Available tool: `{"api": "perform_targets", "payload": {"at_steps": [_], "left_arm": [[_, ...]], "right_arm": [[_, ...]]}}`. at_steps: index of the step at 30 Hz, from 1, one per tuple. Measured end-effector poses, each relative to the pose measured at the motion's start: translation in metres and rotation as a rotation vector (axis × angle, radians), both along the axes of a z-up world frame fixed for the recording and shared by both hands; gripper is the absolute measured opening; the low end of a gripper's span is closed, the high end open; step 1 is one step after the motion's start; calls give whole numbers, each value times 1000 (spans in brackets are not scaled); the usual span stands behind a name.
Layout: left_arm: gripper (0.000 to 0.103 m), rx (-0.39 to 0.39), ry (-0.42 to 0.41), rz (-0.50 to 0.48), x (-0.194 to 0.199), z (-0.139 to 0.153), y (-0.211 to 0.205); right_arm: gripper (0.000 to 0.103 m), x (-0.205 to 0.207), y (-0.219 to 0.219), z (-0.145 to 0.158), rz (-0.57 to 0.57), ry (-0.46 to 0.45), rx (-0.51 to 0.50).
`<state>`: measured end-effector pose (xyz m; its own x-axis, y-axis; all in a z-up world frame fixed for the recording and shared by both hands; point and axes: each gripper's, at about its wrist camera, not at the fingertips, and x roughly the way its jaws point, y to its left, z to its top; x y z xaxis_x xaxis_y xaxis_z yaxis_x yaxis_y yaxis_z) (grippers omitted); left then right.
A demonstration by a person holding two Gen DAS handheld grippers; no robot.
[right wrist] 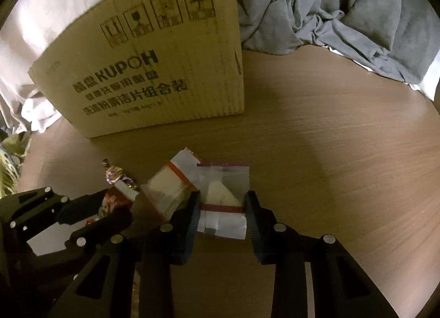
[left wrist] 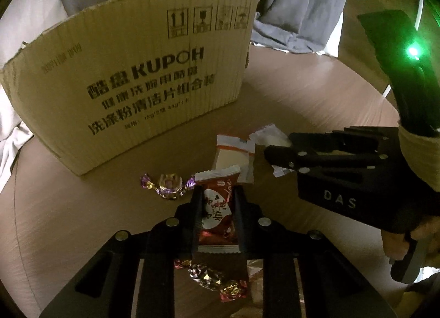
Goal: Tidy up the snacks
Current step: 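Grasp the red snack packet with the left tool while the right tool grasps the clear cheese-cake bag, then carry both packets over the cardboard box and open both tools to drop them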
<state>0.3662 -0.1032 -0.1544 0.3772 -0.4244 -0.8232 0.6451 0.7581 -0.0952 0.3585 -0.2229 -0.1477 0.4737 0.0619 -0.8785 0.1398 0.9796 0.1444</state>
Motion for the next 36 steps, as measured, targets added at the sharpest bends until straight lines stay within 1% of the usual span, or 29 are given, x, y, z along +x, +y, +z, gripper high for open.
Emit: {"api": "perform_targets", "payload": {"at_steps": [4, 6, 7, 13, 20, 27, 29, 35, 36], "left_arm": [[22, -16, -15, 4, -3, 10, 3], [22, -23, -29, 4, -8, 16, 7], [22, -17, -31, 2, -10, 19, 7], [22, -57, -75, 26, -21, 46, 17], [22, -93, -146, 98, -33, 84, 32], [22, -99, -190, 160, -36, 113, 42], [22, -113, -214, 176, -36, 124, 45], [22, -116, -295, 236, -32, 151, 56], [22, -126, -307, 241, -31, 156, 58]], "right_arm": [[34, -8, 0, 14, -1, -31, 1], [34, -10, -1, 21, 12, -30, 3], [34, -12, 0, 25, 14, -38, 5], [34, -24, 7, 54, 28, -103, 0], [34, -34, 8, 87, 37, -185, 8], [34, -44, 14, 122, 45, -280, 11], [34, -46, 17, 132, 50, -306, 9], [34, -46, 24, 155, 70, -378, 7], [34, -45, 25, 159, 70, -392, 8]]}}
